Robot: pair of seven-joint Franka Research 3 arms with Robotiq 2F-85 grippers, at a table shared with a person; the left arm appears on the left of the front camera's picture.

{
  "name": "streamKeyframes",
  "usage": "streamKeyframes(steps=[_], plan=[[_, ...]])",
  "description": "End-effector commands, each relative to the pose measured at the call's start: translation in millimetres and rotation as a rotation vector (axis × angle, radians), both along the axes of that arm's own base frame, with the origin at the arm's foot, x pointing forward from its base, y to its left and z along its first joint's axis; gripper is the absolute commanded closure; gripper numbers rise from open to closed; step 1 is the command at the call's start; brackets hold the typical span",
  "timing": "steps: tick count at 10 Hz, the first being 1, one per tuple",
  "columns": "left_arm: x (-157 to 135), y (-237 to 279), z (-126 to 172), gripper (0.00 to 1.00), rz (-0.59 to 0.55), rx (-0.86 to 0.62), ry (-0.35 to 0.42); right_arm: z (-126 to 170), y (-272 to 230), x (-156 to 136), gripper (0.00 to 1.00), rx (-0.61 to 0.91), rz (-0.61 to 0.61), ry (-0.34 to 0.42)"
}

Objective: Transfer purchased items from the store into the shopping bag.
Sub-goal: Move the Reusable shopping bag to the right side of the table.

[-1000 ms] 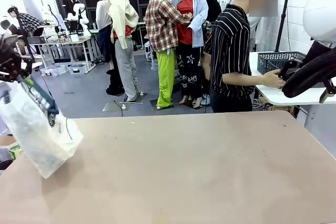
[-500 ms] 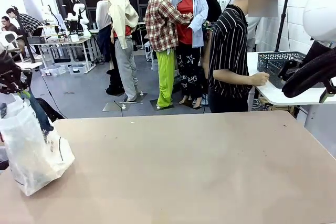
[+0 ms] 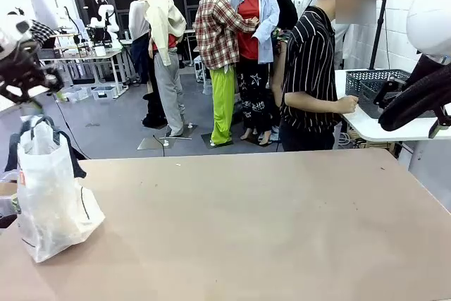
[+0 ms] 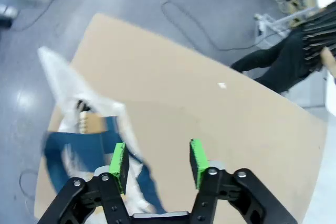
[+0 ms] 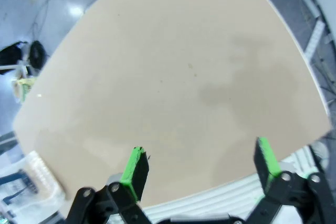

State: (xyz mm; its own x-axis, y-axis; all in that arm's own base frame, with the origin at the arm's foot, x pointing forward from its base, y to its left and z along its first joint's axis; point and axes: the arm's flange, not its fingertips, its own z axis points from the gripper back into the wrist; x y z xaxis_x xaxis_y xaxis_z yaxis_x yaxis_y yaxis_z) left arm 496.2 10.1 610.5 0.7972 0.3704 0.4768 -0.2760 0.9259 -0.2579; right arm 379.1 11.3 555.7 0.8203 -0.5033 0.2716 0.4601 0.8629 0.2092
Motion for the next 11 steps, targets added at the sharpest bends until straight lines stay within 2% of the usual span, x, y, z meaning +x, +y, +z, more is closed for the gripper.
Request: streamKeyframes(steps=[1,3,6,11], plan=[[-17.7,-51.1,-3.6,0.00,-0.172,0.019,-0.120,0.1,-0.5,0.6,0.00,-0.006,0.010,-0.003],[-21.2,-111.0,-14.9,0.00,-0.331,0.068,-0.107,0.1,-0.5,0.6,0.00,-0.006,0.010,-0.003],[-3.9,-186.6,-68.0,0.00,-0.545,0.094,-0.001,0.1,-0.5,0.6,0.00,-0.006,0.010,-0.003],[15.5,-228.5,-140.9,0.00,-0.720,0.067,0.140,0.1,-0.5,0.6,0.00,-0.006,0.010,-0.003]])
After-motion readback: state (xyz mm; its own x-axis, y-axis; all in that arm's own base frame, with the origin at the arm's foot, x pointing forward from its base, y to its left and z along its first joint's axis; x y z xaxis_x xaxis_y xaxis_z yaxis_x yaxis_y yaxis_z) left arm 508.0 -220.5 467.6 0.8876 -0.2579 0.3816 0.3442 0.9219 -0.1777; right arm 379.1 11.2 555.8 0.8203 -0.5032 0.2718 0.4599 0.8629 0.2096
